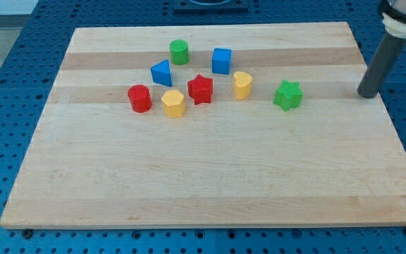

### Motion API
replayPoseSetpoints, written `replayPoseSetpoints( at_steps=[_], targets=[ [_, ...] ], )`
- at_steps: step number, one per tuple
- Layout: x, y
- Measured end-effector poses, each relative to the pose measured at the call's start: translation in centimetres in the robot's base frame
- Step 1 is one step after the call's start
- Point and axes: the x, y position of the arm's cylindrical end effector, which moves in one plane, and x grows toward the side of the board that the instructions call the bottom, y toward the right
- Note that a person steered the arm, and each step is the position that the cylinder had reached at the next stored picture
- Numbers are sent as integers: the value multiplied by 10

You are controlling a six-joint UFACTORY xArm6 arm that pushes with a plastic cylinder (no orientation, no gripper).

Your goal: Move the red star above the green star

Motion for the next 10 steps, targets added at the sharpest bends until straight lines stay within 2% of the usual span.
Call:
replayPoseSetpoints(
  at_steps=[2,4,5,6,7,8,10],
  targets=[
    [1,-9],
    [92,-54],
    [125,-138],
    [134,-246],
    [116,-325],
    [92,-382],
    [74,-472]
  ],
)
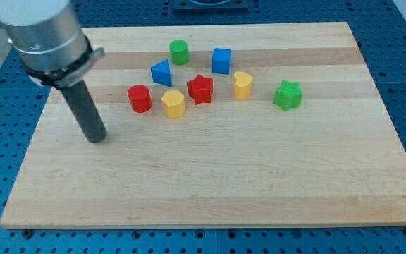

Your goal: Move the red star above the green star

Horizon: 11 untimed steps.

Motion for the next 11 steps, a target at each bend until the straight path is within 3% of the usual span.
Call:
replayPoseSetpoints(
  at_steps=[1,2,7,11],
  targets=[
    [-51,19],
    [-75,52],
    [-80,202],
    [-158,281]
  ],
)
